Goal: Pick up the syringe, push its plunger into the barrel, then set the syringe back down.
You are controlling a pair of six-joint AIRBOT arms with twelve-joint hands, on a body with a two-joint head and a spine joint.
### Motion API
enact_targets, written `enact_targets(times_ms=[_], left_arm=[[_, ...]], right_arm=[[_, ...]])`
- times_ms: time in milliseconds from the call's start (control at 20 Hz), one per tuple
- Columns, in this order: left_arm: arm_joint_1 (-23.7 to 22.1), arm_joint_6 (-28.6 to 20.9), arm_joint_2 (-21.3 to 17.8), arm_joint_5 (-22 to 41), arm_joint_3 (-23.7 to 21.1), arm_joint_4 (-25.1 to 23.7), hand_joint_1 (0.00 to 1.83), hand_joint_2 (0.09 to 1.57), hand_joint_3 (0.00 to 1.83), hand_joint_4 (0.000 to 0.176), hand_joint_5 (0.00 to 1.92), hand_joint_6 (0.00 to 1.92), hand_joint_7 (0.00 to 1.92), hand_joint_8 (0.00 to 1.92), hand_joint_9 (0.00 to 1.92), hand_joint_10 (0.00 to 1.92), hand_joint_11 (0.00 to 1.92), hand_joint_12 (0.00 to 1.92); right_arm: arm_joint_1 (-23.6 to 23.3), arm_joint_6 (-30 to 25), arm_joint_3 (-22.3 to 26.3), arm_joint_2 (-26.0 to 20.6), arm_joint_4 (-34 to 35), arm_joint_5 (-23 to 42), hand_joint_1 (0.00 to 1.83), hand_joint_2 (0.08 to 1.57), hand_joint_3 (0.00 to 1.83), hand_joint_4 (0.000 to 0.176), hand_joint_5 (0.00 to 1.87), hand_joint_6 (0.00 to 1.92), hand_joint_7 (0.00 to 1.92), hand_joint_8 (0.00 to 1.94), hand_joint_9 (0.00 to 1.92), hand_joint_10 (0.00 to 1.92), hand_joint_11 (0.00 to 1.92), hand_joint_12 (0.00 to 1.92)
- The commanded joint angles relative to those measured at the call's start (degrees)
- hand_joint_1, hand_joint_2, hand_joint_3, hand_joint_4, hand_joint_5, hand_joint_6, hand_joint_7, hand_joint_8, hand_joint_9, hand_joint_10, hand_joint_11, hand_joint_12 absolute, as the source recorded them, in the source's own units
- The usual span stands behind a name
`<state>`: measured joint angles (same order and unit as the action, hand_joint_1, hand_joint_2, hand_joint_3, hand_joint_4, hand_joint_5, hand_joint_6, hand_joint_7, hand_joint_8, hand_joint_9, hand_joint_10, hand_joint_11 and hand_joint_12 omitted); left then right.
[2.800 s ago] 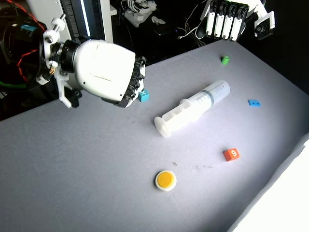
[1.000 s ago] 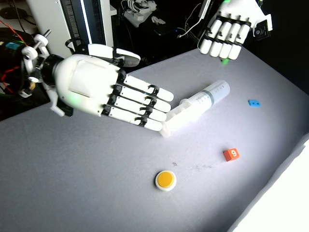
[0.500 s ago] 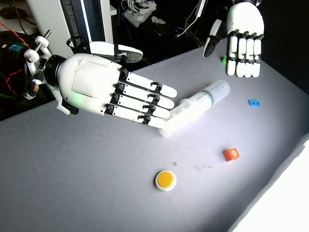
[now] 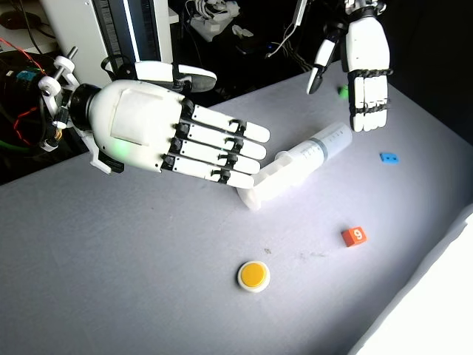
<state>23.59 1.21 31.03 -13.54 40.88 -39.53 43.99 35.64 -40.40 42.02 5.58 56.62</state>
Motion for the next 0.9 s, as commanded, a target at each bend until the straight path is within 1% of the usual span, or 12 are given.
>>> enact_targets(times_ms=[0,100,150,350,450,600,750,800,850], left_arm=[[-1.1,-0.2,0.7,0.9,0.2,-0.4,0.87,1.08,0.03,0.0,0.0,0.0,0.0,0.0,0.0,0.0,0.0,0.0],[-2.1,-0.2,2.9,-1.9,0.3,0.1,0.9,1.08,0.03,0.0,0.0,0.0,0.0,0.0,0.0,0.0,0.0,0.0],[-2.4,-0.2,4.2,-3.1,0.5,0.4,0.88,1.08,0.02,0.0,0.0,0.0,0.0,0.0,0.0,0.0,0.0,0.0],[-2.6,-0.5,8.3,-8.4,1.6,1.0,0.88,1.1,0.02,0.0,0.0,0.0,0.0,0.0,0.0,0.0,0.0,0.0],[-1.8,-0.8,10.0,-9.3,2.7,1.4,0.88,1.1,0.02,0.0,0.0,0.0,0.0,0.0,0.0,0.0,0.0,0.0],[-0.2,-1.1,12.3,-10.3,4.3,1.4,0.94,1.08,0.01,0.0,0.0,0.0,0.0,0.0,0.0,0.0,0.0,0.0],[1.4,-1.4,14.2,-10.7,5.9,2.1,0.95,1.08,0.01,0.0,0.0,0.0,0.0,0.0,0.0,0.0,0.0,0.0],[1.8,-1.5,14.8,-10.8,6.4,2.2,0.99,1.08,0.01,0.0,0.0,0.0,0.0,0.0,0.0,0.0,0.0,0.0],[2.1,-1.6,15.2,-10.8,6.6,2.2,1.09,1.06,0.0,0.0,0.01,0.01,0.0,0.0,0.0,0.0,0.0,0.0]], right_arm=[[-0.1,-0.2,0.0,-0.2,-0.3,7.2,0.0,1.17,0.0,0.0,0.01,0.01,0.01,0.0,0.0,0.0,0.0,0.0],[-0.3,-0.5,0.0,-0.2,-0.3,7.2,0.0,1.17,0.0,0.0,0.02,0.01,0.01,0.0,0.0,0.0,0.0,0.0],[-0.3,-0.5,0.0,-0.2,-0.3,7.3,0.0,1.16,0.0,0.0,0.03,0.01,0.02,0.01,0.0,0.0,0.0,0.0],[0.2,-0.5,0.3,-0.2,-0.3,8.7,0.0,1.18,0.0,0.0,0.02,0.0,0.01,0.0,0.0,0.0,0.0,0.0],[0.2,-0.5,0.3,-0.2,-0.3,9.1,0.0,1.18,0.01,0.0,0.02,0.0,0.0,0.0,0.0,0.0,0.0,0.0],[0.2,-0.7,0.4,-0.2,-0.3,9.7,0.0,1.19,0.01,0.0,0.0,0.0,0.0,0.0,0.0,0.0,0.0,0.0],[0.2,-1.1,0.6,-0.2,-0.4,10.6,0.0,1.18,0.0,0.0,0.0,0.0,0.0,0.0,0.0,0.0,0.0,0.0],[0.1,-1.2,0.7,-0.2,-0.5,10.7,0.0,1.18,0.0,0.0,0.01,0.0,0.0,0.0,0.0,0.0,0.0,0.0],[0.1,-1.3,0.7,-0.2,-0.5,10.8,0.0,1.18,0.0,0.0,0.01,0.0,0.0,0.0,0.0,0.0,0.0,0.0]])
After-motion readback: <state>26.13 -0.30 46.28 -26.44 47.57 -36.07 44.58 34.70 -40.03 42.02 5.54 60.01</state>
